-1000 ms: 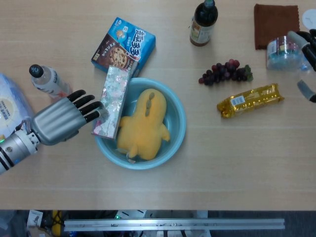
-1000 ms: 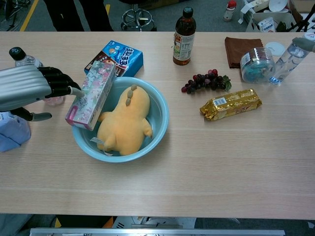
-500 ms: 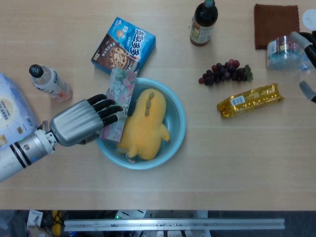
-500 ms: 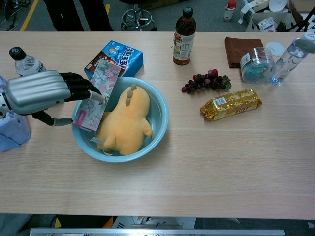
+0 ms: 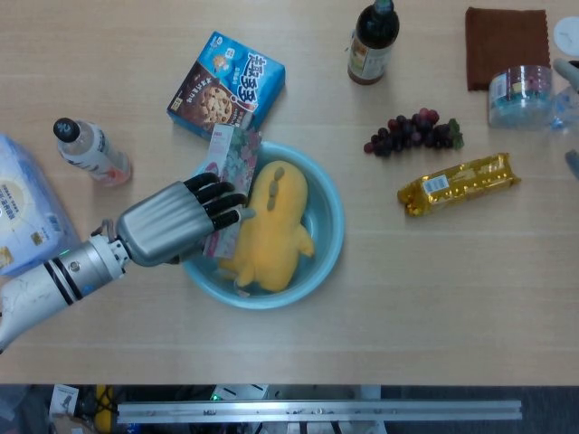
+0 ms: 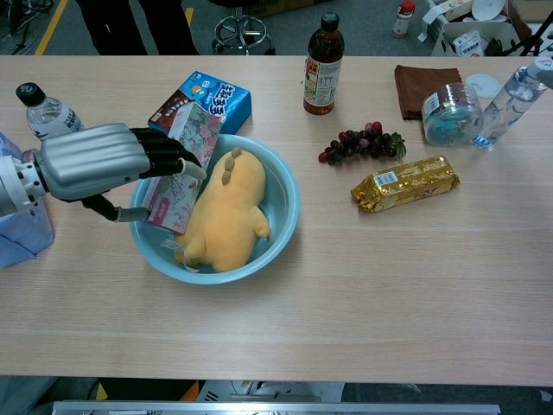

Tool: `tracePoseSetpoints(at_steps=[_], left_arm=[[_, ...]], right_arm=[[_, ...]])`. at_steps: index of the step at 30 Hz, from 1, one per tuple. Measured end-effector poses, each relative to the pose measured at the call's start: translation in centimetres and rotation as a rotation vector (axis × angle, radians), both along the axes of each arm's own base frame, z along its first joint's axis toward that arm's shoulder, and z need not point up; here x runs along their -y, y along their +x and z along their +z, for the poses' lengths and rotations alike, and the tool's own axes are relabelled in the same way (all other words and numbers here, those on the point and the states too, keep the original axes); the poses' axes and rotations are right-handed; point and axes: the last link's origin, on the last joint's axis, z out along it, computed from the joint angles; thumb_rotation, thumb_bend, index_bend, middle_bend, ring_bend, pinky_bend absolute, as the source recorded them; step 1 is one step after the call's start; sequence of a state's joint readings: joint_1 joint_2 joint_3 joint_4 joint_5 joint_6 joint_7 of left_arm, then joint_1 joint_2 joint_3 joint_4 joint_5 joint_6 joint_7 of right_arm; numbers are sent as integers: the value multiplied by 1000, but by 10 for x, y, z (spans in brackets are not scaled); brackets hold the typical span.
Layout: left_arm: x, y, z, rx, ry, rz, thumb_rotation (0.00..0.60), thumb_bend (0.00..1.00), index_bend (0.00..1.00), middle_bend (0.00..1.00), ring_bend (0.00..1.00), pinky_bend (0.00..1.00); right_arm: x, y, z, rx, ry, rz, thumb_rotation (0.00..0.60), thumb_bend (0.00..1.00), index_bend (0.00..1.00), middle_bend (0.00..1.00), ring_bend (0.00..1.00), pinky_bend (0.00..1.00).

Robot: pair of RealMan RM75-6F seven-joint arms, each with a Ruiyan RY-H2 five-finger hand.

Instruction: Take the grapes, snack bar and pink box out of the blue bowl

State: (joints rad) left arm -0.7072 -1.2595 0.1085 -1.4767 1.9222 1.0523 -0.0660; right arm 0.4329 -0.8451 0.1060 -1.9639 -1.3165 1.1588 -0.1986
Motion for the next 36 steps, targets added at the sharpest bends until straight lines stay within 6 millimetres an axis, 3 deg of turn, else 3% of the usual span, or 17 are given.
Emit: tracePoseSetpoints(at_steps=[12, 17, 23, 30, 36], left_arm=[[11, 37, -18, 100, -70, 12, 600, 297, 144, 165, 153, 198], [12, 42, -19, 101, -63, 7, 600, 298, 144, 165, 153, 198], [9, 29, 1, 73, 4, 26, 600, 297, 132, 164, 153, 198], [13, 2, 32, -27, 76, 61, 600, 297, 6, 95, 106, 198], [15, -2, 35, -75, 65, -22, 600, 297, 55, 86, 94, 198]], right_arm=[[-1, -4, 1, 9, -2, -2, 600, 292, 0, 136, 95, 319], [-1, -6, 3, 15, -5, -6, 600, 292, 0, 136, 95, 319], [0, -7, 0, 18, 9, 0, 600, 292, 0, 136, 95, 319], [1, -6, -4, 18, 17, 2, 600, 292, 0, 136, 95, 319], [-1, -7, -2, 17, 9, -2, 600, 292, 0, 136, 95, 320]])
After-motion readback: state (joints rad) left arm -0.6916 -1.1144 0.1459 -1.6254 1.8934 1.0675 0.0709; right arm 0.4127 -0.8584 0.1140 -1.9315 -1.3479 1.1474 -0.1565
